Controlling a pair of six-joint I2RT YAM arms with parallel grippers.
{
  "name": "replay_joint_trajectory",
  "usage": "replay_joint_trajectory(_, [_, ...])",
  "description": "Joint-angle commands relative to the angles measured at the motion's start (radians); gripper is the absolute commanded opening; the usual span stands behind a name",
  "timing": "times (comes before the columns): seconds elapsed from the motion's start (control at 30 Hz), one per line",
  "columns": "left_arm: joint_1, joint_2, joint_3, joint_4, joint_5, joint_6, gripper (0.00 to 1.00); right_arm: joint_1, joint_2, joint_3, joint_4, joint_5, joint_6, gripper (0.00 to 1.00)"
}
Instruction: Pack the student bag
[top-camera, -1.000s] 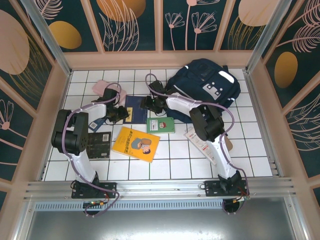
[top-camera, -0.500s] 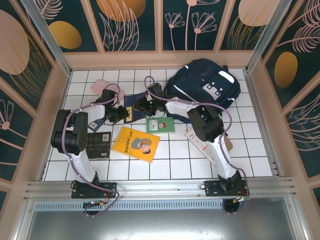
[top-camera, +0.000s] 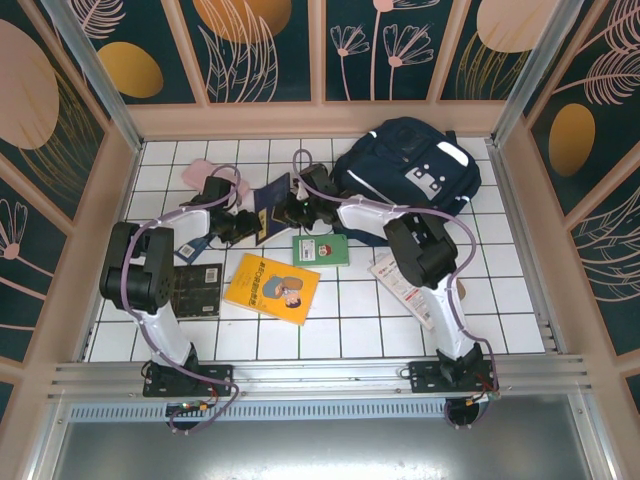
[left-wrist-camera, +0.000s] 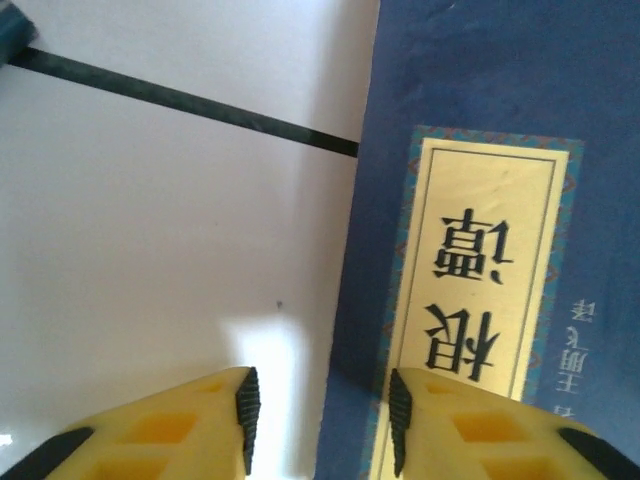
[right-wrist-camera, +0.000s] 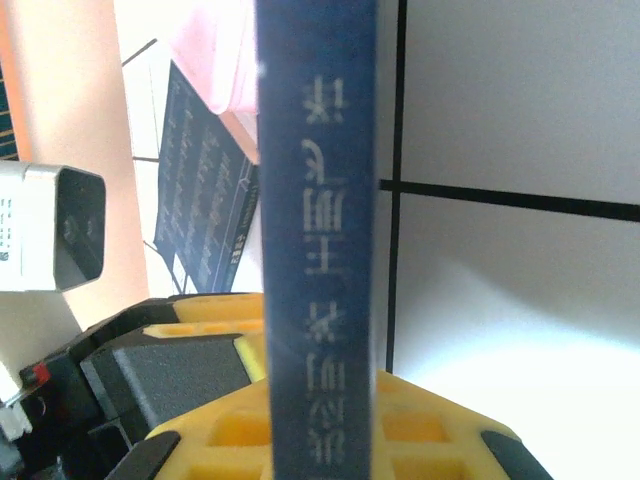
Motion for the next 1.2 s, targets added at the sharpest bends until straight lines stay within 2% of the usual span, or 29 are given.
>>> replay_joint_trajectory(0.0, [0.010, -0.084, 0.020, 0.016, 0.076, -0.053, 0.51, -0.035, -0.127, -0.033, 0.096, -0.020, -0.017, 0.00])
replay_joint_trajectory(0.13, [0.036, -0.152, 0.009, 0.149, 0.227, -0.161, 0.64, -0.065, -0.187, -0.062, 0.159, -0.072, -0.014, 0.00])
replay_joint_trajectory(0.23, [0.040, -0.159, 0.006, 0.271, 0.336, -0.254, 0.70, -0.092, -0.224, -0.082, 0.231, -0.133, 0.012, 0.00])
replay_joint_trajectory(0.33, [0.041, -0.148, 0.011, 0.366, 0.406, -0.334, 0.70, -0.115, -0.245, -0.108, 0.330, -0.197, 0.062, 0.00])
replay_joint_trajectory(0.47, [0.045, -0.124, 0.034, 0.407, 0.434, -0.375, 0.70, -0.132, -0.269, -0.144, 0.478, -0.266, 0.137, 0.00])
replay_joint_trajectory(0.73, [0.059, -0.119, 0.013, 0.676, 0.536, -0.549, 0.63, -0.133, -0.259, -0.151, 0.526, -0.316, 0.165, 0.00])
replay_joint_trajectory(0.9, [0.065, -0.122, 0.002, 0.761, 0.562, -0.600, 0.49, -0.134, -0.248, -0.155, 0.531, -0.335, 0.166, 0.00])
replay_joint_trajectory(1.0, [0.075, -0.136, -0.023, 0.835, 0.566, -0.637, 0.33, -0.139, -0.245, -0.159, 0.527, -0.342, 0.162, 0.00])
replay_joint_trajectory(1.1, [0.083, -0.148, -0.029, 0.842, 0.564, -0.635, 0.09, -0.138, -0.247, -0.153, 0.483, -0.338, 0.131, 0.00])
replay_joint_trajectory(1.13, [0.085, -0.150, -0.026, 0.830, 0.562, -0.628, 0.02, -0.139, -0.248, -0.150, 0.456, -0.333, 0.110, 0.01])
replay_joint_trajectory(1.17, [0.084, -0.152, -0.023, 0.819, 0.561, -0.620, 0.00, -0.139, -0.248, -0.141, 0.415, -0.327, 0.084, 0.13])
